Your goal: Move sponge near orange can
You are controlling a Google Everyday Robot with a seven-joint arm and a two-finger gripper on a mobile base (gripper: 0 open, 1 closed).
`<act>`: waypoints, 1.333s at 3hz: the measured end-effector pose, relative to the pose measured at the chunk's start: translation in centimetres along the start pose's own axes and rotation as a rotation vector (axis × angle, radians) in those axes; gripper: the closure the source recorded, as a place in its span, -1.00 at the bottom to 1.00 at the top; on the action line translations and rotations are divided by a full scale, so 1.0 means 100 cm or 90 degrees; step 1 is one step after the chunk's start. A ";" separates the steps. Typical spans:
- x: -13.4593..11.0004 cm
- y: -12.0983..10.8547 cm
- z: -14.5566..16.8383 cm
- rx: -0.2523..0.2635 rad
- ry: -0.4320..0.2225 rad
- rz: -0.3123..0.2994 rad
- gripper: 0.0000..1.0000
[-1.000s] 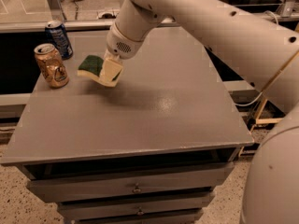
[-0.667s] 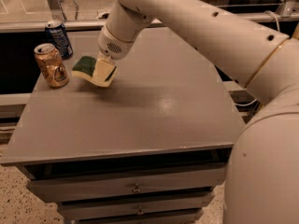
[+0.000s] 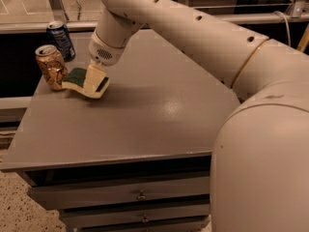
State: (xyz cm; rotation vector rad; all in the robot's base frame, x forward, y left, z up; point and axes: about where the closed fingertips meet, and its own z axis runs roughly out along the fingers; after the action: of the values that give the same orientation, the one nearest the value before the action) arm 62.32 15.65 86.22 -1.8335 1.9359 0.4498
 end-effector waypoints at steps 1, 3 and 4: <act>-0.004 0.002 0.008 -0.004 0.004 0.000 -1.00; 0.018 -0.003 -0.011 0.018 -0.022 0.009 -1.00; 0.061 -0.012 -0.048 0.062 -0.074 0.021 -1.00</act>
Offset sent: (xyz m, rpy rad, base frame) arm 0.0104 -0.0301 0.0084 0.0501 -0.0413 -0.0337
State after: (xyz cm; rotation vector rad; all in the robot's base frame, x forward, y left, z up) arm 62.92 7.86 87.18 -1.6795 1.8780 0.4540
